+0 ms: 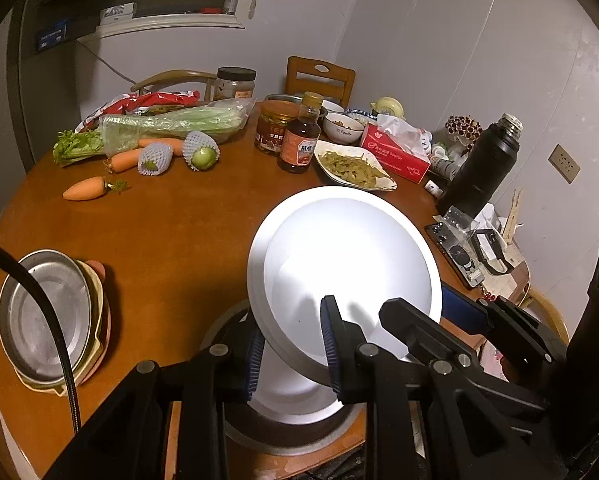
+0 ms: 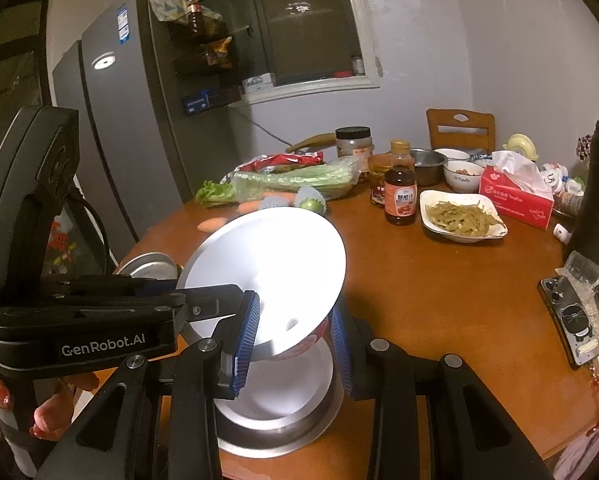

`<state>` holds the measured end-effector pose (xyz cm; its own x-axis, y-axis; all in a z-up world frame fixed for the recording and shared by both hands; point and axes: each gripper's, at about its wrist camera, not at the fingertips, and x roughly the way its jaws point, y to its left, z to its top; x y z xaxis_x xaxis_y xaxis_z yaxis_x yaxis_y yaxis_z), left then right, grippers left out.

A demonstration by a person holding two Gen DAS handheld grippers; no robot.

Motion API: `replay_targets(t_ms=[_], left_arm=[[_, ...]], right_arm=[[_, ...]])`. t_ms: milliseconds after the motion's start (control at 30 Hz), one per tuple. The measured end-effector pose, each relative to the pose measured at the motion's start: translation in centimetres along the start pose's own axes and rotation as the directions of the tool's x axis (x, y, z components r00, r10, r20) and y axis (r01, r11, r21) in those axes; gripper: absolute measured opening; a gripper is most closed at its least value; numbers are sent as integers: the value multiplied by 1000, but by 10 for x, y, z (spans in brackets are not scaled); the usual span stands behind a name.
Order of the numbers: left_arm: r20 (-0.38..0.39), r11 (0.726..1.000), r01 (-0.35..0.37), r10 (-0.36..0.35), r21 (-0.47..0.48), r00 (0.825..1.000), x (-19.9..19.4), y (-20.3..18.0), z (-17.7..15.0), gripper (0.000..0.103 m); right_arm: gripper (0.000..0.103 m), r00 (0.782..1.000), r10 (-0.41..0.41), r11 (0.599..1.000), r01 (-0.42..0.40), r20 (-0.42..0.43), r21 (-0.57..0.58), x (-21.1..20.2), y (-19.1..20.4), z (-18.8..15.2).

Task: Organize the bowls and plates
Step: 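Lift the cup-noodle bowl with the left tool over the steel bowl, then lower the cup-noodle bowl into the steel bowl and open the left tool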

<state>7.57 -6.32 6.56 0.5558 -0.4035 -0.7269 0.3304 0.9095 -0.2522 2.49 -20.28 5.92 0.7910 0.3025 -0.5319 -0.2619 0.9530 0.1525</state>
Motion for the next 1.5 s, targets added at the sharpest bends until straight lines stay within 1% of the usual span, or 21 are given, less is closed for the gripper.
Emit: replay_targets(t_ms=[300,567,667,800,967,1500], left_arm=[[24,1000,-6,7,-17,1000,-15,0,-7,27],[27,999,-12,13,-32,1000,-18,3,-15,27],[17,999,-16,17,-35,1000,-16,3,-19,27],[-3,999,-18,18,-40,1000,-10,3,-25,27],[-6,999,-35,35,-42,999,-6,3,-30,27],[-35,998,-42,41,-55,999,9,4,-39,27]], right_arm=[[38,1000,9,1000,-8,9,-24,-11,10,-1],[38,1000,21,999,-20,2,-47,-16,17,-6],[38,1000,28,999,-28,4,-43,-17,17,-10],[38,999,34,999,-35,-22,-39,-13,15,-16],[38,999,36,998,-38,-38,-46,-12,15,-21],[38,996,37,998,-40,-79,-40,-2,9,-33]])
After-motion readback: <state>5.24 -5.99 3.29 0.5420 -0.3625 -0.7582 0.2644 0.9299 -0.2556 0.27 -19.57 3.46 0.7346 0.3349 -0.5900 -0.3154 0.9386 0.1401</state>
